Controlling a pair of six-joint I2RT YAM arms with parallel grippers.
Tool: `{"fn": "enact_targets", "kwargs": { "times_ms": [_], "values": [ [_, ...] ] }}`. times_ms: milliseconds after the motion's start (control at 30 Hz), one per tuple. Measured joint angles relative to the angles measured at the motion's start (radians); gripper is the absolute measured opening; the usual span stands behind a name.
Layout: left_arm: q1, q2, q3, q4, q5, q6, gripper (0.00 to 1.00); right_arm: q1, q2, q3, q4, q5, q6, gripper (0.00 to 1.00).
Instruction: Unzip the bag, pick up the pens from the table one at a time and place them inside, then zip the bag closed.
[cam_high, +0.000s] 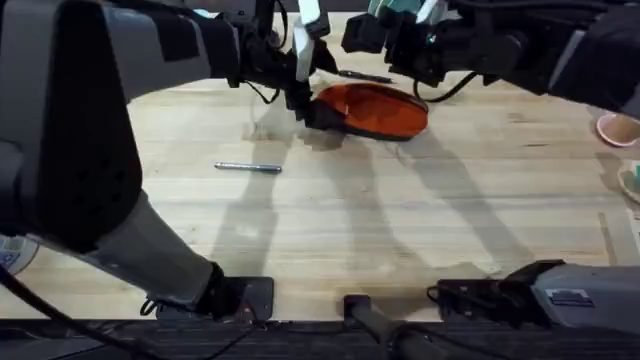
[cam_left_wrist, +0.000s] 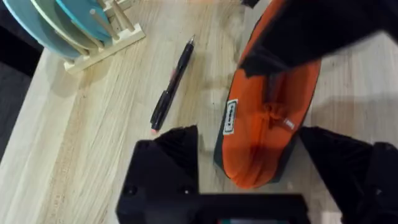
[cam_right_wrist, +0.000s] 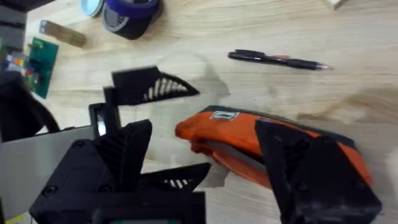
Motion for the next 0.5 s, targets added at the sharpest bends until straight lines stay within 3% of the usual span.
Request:
{"fn": "enact_targets", "kwargs": {
  "times_ms": [500],
  "values": [
    [0.017,-0.019,0.000,-0.086,-0.001,0.001,0.995,-0.041,-0.024,0.000,-0.046,0.000,-0.117,0.996]
  ]
}}
